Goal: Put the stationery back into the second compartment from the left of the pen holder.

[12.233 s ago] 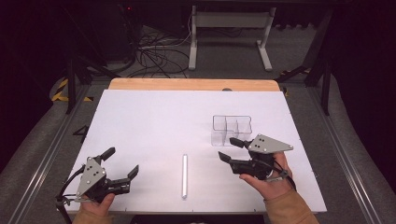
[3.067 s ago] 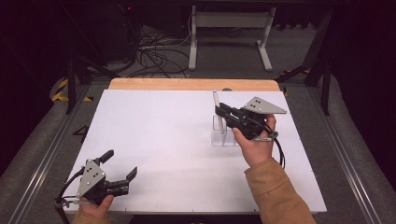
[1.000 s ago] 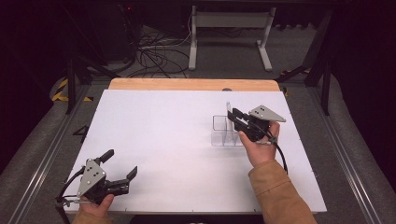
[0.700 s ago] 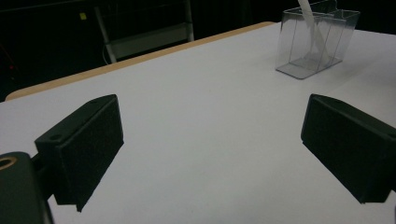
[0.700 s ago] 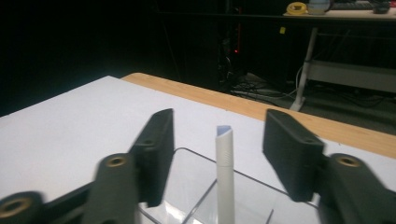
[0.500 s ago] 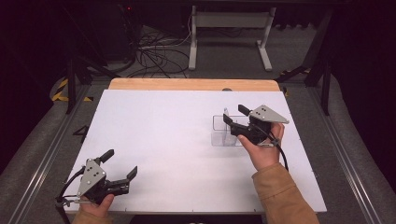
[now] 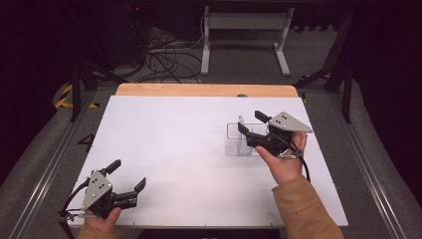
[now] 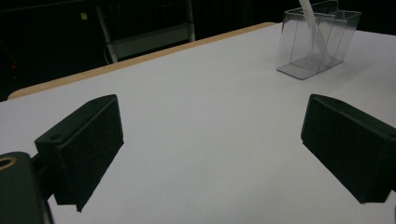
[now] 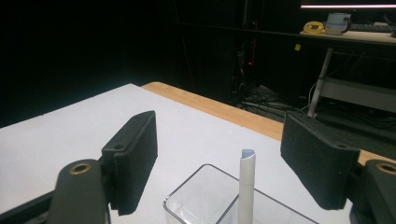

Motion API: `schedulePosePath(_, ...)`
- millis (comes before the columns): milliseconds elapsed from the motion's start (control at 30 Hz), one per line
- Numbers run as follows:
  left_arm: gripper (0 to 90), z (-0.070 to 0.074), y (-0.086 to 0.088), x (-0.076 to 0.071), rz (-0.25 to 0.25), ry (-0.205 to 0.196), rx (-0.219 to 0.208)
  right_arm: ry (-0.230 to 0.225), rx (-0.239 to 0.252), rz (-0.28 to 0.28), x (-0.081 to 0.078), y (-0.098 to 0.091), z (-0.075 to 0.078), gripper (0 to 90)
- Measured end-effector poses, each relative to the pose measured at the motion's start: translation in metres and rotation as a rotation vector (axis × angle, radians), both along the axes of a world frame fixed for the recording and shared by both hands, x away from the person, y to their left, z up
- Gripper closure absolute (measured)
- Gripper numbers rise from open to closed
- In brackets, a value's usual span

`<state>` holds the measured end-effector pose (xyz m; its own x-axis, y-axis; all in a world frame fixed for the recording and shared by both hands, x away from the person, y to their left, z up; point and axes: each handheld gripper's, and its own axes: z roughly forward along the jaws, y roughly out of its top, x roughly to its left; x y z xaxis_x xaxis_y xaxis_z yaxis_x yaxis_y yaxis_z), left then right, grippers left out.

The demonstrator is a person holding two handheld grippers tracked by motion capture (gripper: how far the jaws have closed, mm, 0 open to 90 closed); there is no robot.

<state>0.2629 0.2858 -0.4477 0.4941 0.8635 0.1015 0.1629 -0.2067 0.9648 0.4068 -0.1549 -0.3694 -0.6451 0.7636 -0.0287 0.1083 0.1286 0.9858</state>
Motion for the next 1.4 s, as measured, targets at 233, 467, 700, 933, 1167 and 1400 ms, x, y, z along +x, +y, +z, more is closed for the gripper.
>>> schedulePosePath(233, 6.5, 0.0, 0.0, 0.0, 0.0, -0.001, 0.001, -0.003, -0.026, 0.025, -0.006, -0.001, 0.005, 26.7)
schedulePosePath(467, 6.4, 0.0, 0.0, 0.001, -0.003, 0.001, 0.005, -0.011, -0.075, 0.09, -0.018, -0.005, 0.008, 24.5)
schedulePosePath(700, 6.5, 0.0, -0.001, 0.0, -0.003, 0.002, 0.0, -0.019, -0.127, 0.116, -0.037, -0.016, 0.005, 24.3)
schedulePosePath(933, 6.5, 0.0, -0.001, 0.0, -0.006, 0.004, 0.002, -0.019, -0.139, 0.123, -0.049, -0.033, -0.006, 24.5)
schedulePosePath(1167, 6.4, 0.0, -0.002, 0.0, -0.006, 0.003, 0.002, -0.025, -0.131, 0.144, -0.06, -0.047, -0.019, 25.1)
schedulePosePath(1400, 6.4, -0.001, -0.003, 0.0, -0.007, 0.005, 0.002, 0.021, -0.129, 0.173, -0.065, -0.054, -0.037, 25.6)
